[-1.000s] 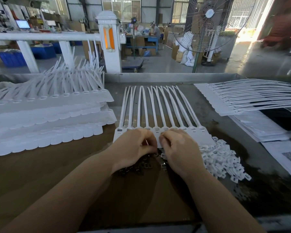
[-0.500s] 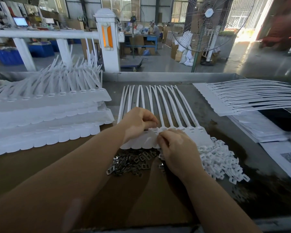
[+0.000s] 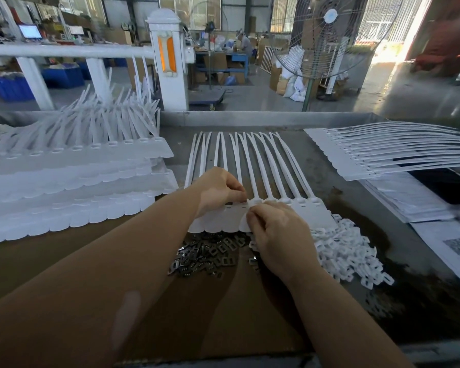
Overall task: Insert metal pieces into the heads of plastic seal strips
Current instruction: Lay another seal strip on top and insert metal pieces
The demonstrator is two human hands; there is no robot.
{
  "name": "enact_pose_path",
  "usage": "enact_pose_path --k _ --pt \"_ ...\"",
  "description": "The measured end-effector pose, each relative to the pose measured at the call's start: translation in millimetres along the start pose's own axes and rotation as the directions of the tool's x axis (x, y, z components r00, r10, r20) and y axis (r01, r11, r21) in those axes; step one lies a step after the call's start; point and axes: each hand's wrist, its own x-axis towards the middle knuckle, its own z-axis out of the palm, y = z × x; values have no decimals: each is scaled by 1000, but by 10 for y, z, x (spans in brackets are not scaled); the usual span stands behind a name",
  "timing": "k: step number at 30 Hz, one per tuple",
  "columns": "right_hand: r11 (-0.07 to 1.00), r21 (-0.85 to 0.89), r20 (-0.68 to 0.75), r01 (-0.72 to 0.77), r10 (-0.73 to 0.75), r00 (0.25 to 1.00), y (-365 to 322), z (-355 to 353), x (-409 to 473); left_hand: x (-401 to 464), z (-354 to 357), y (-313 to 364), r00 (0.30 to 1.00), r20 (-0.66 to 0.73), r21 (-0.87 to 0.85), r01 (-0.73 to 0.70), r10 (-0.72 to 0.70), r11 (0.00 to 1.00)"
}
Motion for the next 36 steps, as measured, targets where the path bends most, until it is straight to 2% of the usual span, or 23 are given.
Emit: enact_pose_path --k 7,14,18,22,27,30,36 --pt "1000 10 -1 2 -2 1000 3 5 1 17 -1 41 994 28 -33 104 -103 994" --pt "1000 10 -5 -6 6 1000 11 17 0 -1 11 21 994 -24 -85 104 -107 991" --pt "1000 10 0 -10 10 1000 9 16 -8 -22 -34 32 986 -105 -158 112 -130 981" --pt "1000 25 21 -15 15 1000 9 16 -6 -113 -116 -47 959 -262 -168 66 -109 984" --pt "999 31 26 -21 20 999 10 15 -5 -315 -179 -241 901 -428 -83 44 -75 996" --pt "999 29 38 -17 16 999 11 11 -3 -410 -140 -322 873 -484 -12 66 -63 998" --pt "1000 16 43 -19 18 999 6 8 -8 -496 10 -402 849 -524 10 82 -65 997"
